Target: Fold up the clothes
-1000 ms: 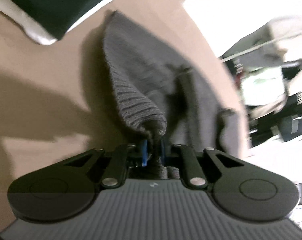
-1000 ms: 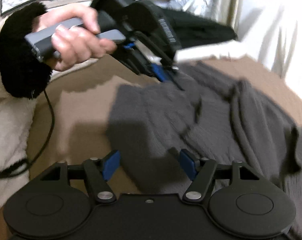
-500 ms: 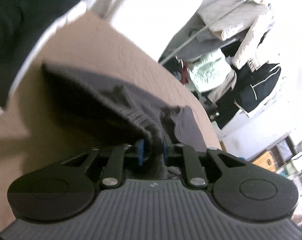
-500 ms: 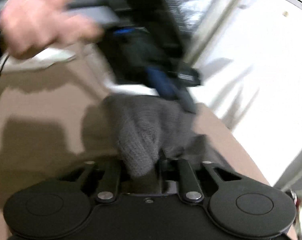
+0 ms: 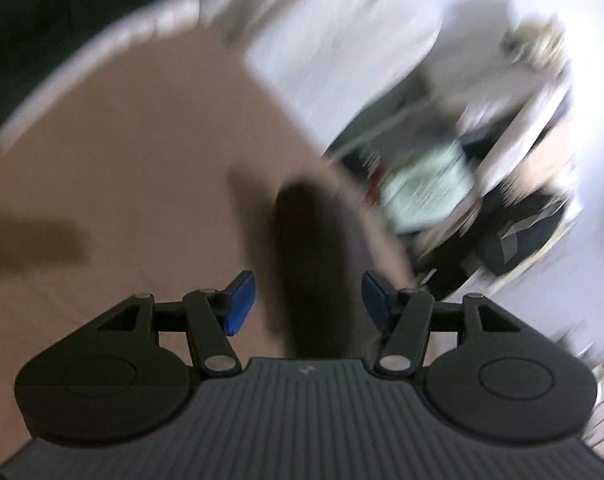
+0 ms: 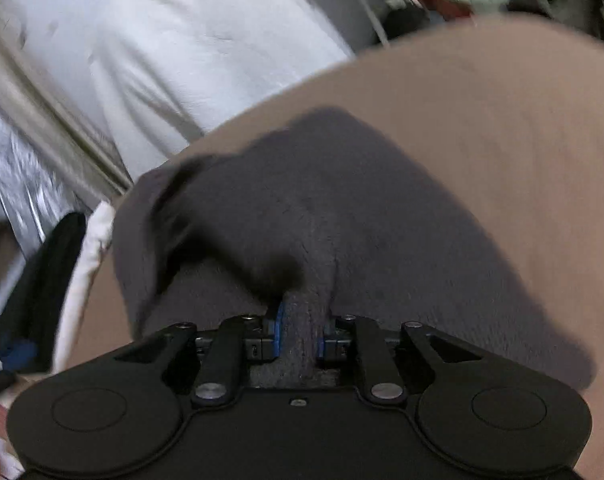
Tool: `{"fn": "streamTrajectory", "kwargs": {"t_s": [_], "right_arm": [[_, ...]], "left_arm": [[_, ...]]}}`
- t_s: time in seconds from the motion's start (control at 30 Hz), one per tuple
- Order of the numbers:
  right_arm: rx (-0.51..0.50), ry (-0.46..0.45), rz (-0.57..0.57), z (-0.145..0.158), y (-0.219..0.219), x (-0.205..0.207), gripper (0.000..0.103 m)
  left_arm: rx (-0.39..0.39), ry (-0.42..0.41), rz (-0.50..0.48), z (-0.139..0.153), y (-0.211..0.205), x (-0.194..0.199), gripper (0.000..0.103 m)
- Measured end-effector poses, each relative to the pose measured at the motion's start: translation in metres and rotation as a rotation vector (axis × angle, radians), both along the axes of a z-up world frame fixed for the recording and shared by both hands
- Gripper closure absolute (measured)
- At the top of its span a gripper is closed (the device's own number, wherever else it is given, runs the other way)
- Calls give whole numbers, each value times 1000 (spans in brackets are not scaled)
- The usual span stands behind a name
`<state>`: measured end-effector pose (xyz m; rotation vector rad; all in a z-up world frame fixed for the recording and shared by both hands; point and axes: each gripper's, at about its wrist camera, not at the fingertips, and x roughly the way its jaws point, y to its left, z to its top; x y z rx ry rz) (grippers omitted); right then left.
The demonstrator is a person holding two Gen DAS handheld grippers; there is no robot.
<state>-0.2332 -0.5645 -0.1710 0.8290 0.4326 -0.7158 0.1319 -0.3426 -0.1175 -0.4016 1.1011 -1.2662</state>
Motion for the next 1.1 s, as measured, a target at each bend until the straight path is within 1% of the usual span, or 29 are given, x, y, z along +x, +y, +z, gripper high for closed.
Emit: {"fn": "streamTrajectory", "kwargs": {"t_s": [0.03, 0.1, 0.13, 0.17, 0.2, 0.27, 0.33, 0.4, 0.43, 0.47, 0.5, 0.53, 0.57, 0.6, 0.63, 0.67, 0.7, 0.73, 0.77, 0.8, 0.87, 0.97, 1.0, 1.1], "right_arm": [[-1, -17, 0, -6, 1, -3, 85], [-35, -4, 40, -5, 7, 2, 85], [-52, 7, 59, -4, 7, 2, 85], [-81, 25, 86, -3, 10, 4, 85], [-111, 45, 104, -1, 13, 5, 85], [-172, 77, 142, -1, 18, 3, 85], [-217, 87, 176, 0, 20, 2, 84], [-240, 89, 211, 0, 17, -2, 82], [-252, 90, 229, 0, 15, -5, 73], [-261, 84, 231, 3, 12, -2, 63], [-271, 78, 234, 6, 9, 0, 56], [-280, 73, 237, 9, 6, 2, 44], [-290, 67, 240, 12, 3, 5, 34], [-299, 61, 242, 15, 0, 7, 31], [-309, 55, 245, 17, -3, 10, 29], [-318, 50, 248, 20, -6, 12, 30], [-328, 44, 250, 23, -10, 14, 35], [-337, 38, 253, 26, -13, 17, 70], [-347, 32, 256, 29, -16, 19, 86], [-356, 27, 258, 32, -19, 22, 86], [-365, 57, 217, 34, -13, 11, 86], [-379, 102, 155, 38, -4, -4, 86], [-384, 116, 135, 39, -1, -9, 86], [-397, 161, 73, 42, 8, -24, 87]], "left_arm": [[35, -18, -25, -4, -18, -7, 45], [54, -31, -44, -8, -47, -15, 43], [48, -26, -48, -9, -60, -18, 39], [48, -19, -54, -10, -72, -20, 30], [52, -11, -65, -12, -85, -22, 26], [75, 6, -109, -15, -110, -23, 26], [88, 16, -145, -18, -128, -27, 26], [93, 15, -154, -27, -145, -35, 27], [98, 14, -160, -31, -153, -38, 30], [108, 10, -167, -37, -161, -42, 41], [119, -4, -174, -40, -167, -44, 56], [133, -37, -181, -38, -170, -46, 63], [142, -71, -188, -35, -174, -48, 77], [137, -108, -197, -27, -178, -50, 87], [128, -147, -206, -16, -181, -52, 90], [114, -183, -212, -3, -183, -54, 93], [92, -216, -215, 12, -185, -56, 93], [71, -248, -219, 27, -187, -58, 93], [52, -273, -225, 41, -191, -60, 93], [39, -285, -237, 52, -198, -60, 93], [22, -312, -263, 71, -214, -62, 93], [63, -387, -308, 81, -255, -71, 93], [61, -404, -321, 83, -269, -76, 93], [-50, -364, -356, 93, -310, -91, 92]]}}
